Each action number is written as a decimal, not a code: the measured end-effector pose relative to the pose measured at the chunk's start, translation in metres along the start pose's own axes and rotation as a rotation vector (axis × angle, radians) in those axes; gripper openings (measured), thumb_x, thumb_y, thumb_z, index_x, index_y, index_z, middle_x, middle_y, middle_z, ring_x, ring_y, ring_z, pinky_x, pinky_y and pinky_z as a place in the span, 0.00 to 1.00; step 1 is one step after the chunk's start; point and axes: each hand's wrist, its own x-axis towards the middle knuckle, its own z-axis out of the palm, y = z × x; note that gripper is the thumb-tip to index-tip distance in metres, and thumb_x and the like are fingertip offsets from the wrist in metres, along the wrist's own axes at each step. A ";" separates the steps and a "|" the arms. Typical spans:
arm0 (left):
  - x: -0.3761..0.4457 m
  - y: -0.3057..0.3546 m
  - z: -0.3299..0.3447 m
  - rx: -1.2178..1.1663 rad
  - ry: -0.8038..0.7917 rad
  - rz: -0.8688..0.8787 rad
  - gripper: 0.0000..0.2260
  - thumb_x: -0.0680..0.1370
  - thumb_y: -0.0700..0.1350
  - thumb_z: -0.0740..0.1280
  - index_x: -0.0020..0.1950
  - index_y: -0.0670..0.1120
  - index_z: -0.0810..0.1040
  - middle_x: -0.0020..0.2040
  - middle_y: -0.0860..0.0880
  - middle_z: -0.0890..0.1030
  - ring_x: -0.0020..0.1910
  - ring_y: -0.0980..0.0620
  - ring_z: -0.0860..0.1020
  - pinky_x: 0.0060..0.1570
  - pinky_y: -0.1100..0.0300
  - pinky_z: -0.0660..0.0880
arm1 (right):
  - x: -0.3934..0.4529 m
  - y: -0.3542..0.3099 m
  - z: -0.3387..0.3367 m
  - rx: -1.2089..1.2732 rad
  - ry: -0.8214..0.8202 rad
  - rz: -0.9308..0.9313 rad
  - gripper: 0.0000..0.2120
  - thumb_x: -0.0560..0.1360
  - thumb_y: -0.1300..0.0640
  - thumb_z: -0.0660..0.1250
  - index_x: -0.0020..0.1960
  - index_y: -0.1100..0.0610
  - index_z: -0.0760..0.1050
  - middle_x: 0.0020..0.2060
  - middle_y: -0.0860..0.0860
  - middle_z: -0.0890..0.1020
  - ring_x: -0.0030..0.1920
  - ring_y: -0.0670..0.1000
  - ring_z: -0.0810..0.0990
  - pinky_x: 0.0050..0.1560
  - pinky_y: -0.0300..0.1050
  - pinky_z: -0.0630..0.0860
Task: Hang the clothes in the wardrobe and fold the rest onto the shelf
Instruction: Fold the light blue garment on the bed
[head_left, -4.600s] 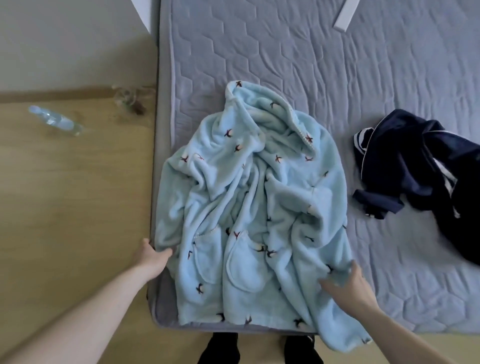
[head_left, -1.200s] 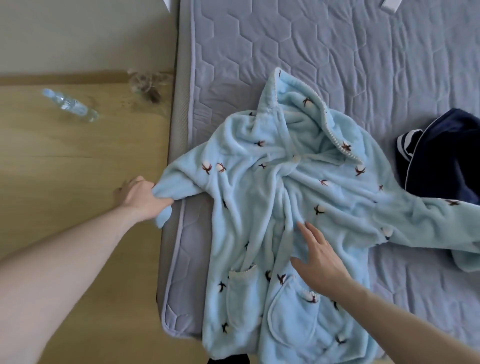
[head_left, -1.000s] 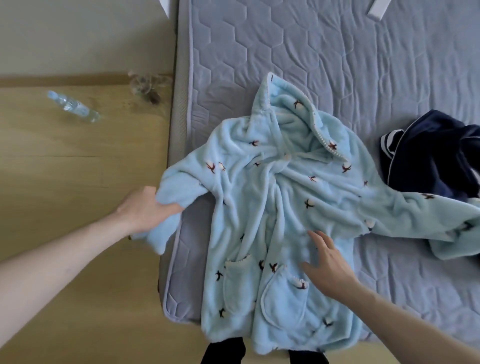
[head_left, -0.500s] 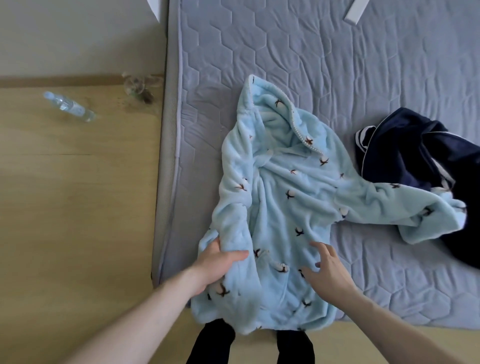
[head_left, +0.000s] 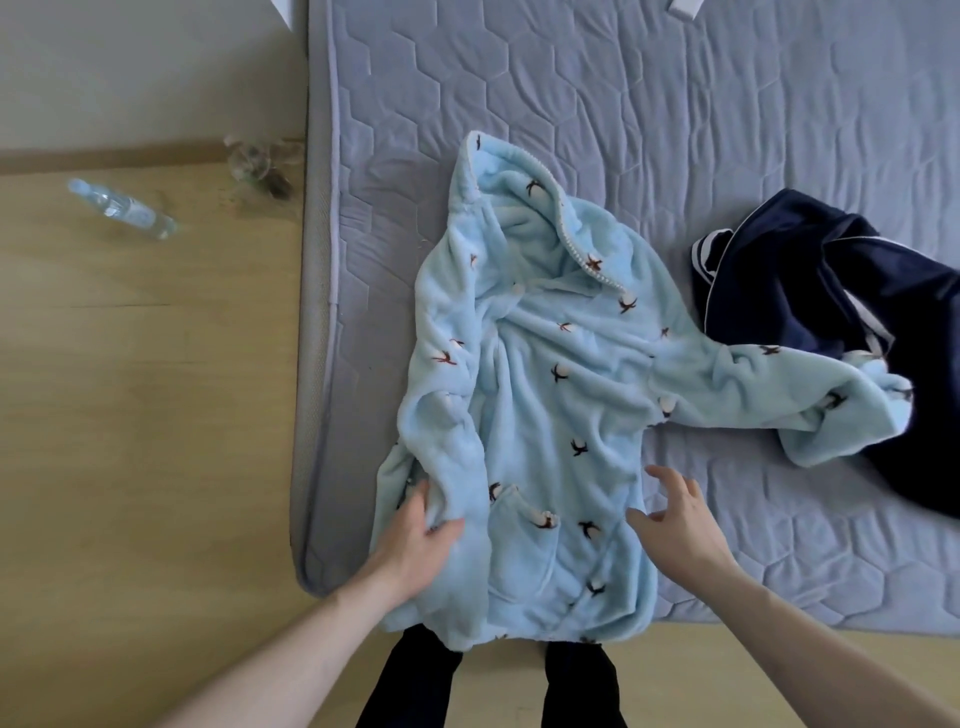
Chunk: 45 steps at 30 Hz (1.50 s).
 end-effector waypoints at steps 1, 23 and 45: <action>-0.002 0.005 -0.002 -0.084 0.092 0.027 0.12 0.80 0.47 0.70 0.61 0.57 0.73 0.51 0.60 0.83 0.51 0.59 0.82 0.44 0.71 0.73 | -0.001 0.001 -0.001 -0.005 -0.004 0.000 0.29 0.78 0.51 0.66 0.77 0.48 0.62 0.74 0.49 0.63 0.46 0.43 0.82 0.41 0.46 0.76; 0.058 0.083 -0.014 1.237 0.128 -0.004 0.18 0.77 0.64 0.60 0.51 0.52 0.79 0.52 0.50 0.82 0.51 0.47 0.81 0.42 0.58 0.72 | 0.094 0.052 -0.159 -0.352 0.467 0.155 0.41 0.69 0.44 0.75 0.76 0.52 0.60 0.71 0.60 0.71 0.69 0.67 0.68 0.67 0.62 0.66; 0.056 0.058 -0.022 0.088 0.035 -0.024 0.16 0.72 0.60 0.71 0.57 0.55 0.81 0.52 0.58 0.83 0.52 0.54 0.83 0.57 0.50 0.81 | -0.081 -0.086 0.085 -0.650 -0.432 -0.417 0.30 0.78 0.64 0.64 0.77 0.61 0.57 0.71 0.56 0.64 0.60 0.61 0.77 0.47 0.50 0.69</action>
